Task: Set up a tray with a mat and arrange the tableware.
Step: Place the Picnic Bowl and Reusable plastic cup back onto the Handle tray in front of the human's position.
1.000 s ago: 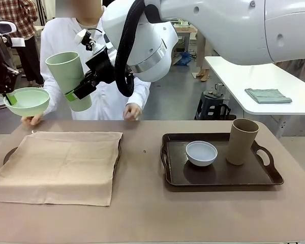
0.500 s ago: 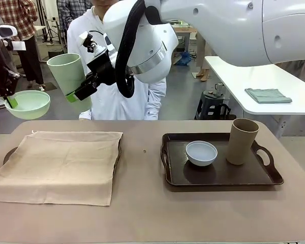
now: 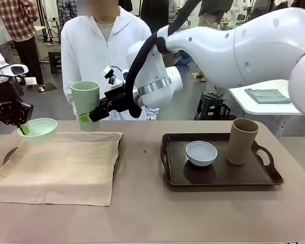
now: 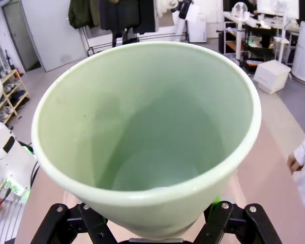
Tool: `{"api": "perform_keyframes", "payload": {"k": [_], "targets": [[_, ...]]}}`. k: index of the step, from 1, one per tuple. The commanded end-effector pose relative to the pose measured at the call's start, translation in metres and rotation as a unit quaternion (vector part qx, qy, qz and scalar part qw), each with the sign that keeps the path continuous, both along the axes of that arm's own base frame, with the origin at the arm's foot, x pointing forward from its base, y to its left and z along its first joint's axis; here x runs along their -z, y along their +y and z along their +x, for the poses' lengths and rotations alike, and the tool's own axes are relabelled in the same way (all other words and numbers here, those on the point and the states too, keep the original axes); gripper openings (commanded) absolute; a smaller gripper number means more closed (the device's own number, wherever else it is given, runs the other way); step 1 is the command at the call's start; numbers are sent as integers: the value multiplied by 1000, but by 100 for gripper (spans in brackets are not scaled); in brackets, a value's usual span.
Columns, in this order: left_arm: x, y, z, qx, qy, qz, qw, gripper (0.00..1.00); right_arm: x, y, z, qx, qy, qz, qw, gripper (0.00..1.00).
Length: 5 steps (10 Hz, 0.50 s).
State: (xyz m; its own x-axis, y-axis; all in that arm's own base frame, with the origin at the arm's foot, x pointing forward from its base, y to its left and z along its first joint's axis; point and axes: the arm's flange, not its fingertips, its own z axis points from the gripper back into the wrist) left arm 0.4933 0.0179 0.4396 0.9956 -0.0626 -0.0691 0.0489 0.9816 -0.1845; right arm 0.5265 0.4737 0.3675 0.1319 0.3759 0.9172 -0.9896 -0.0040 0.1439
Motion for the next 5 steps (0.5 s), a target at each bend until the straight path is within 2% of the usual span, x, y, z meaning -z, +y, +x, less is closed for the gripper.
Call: {"api": "perform_keyframes", "payload": {"k": [1,2,4,5], "targets": [[4,2,1,-18,3,-5,1000,4,-1,8,-11,-16,-1,1,1000,82],[0,0,0,0,0,0,1000,4,0,0,0,0,0,0,1000,82],[0,0,0,0,0,0,1000,4,0,0,0,0,0,0,1000,82],[0,0,0,0,0,0,1000,4,9,4,-2,-7,2,-6,1000,82]]}}
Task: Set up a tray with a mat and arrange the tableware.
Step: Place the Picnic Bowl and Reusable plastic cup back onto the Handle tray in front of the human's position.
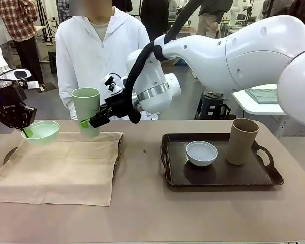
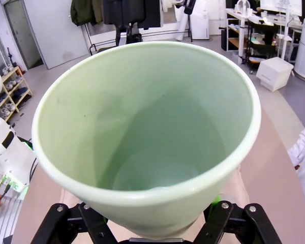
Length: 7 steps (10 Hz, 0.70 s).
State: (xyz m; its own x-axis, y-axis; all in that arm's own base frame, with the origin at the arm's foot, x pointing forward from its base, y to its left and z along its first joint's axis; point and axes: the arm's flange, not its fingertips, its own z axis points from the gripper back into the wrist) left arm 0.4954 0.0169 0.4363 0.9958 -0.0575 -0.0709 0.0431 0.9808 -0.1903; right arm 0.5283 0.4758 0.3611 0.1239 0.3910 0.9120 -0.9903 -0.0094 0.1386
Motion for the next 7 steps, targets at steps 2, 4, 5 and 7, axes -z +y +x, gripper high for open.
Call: {"api": "perform_keyframes", "payload": {"k": [2,4,5,7], "targets": [[9,0,1,1,-2,5,1000,4,15,6,-5,-20,12,-7,1000,82],[27,-3,6,-6,-5,30,1000,4,29,9,-4,-26,14,-11,1000,82],[36,-6,7,-8,-7,38,999,4,36,12,-4,-32,21,-17,999,82],[50,-8,12,-11,-17,56,998,4,48,17,-4,-38,25,-24,999,82]]}}
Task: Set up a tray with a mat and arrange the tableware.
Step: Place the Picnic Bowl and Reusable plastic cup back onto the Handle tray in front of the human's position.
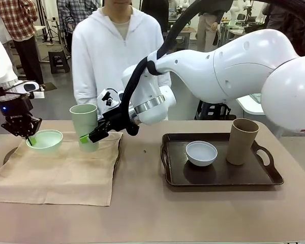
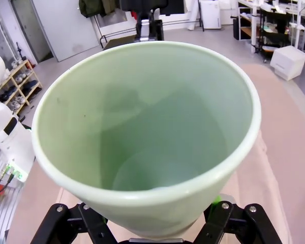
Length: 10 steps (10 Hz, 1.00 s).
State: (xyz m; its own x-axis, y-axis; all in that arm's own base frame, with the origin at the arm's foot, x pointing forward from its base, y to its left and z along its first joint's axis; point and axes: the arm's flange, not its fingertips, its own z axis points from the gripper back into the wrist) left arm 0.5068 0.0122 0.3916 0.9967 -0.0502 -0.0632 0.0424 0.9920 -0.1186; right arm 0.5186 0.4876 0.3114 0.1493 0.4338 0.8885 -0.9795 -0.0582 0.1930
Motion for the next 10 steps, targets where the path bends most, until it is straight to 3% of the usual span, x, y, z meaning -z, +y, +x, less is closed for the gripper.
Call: {"api": "perform_keyframes", "payload": {"k": [1,7,10], "targets": [[11,-4,3,-9,-17,20,1000,4,5,7,6,-13,0,-6,1000,82],[31,-8,7,7,-47,6,999,4,37,9,16,-17,6,-14,1000,82],[41,-12,11,9,-16,-19,1000,4,40,7,18,-18,2,-15,1000,82]]}}
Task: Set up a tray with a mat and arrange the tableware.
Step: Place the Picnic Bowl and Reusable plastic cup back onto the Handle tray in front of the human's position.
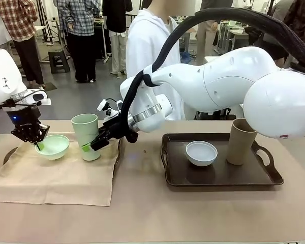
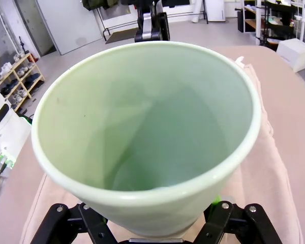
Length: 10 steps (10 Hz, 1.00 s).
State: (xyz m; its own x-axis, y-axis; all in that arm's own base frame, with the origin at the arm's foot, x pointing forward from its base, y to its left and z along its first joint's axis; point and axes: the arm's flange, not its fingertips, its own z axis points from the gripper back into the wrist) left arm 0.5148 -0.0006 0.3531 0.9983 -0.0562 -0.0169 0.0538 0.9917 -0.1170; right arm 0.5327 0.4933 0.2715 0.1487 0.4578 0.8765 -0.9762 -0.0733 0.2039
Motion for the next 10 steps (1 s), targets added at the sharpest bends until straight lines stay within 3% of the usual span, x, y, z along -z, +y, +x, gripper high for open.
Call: {"api": "perform_keyframes", "payload": {"k": [1,8,9,10], "targets": [[5,0,4,6,16,-25,1000,4,1,1,4,-10,-3,-4,1000,82],[8,-1,4,3,34,-29,999,4,3,3,3,-16,-27,-18,999,85],[9,-1,4,4,38,-27,999,64,3,3,3,-17,-25,-21,999,100],[8,0,4,5,40,-26,999,64,2,3,3,-12,-26,-27,999,100]]}}
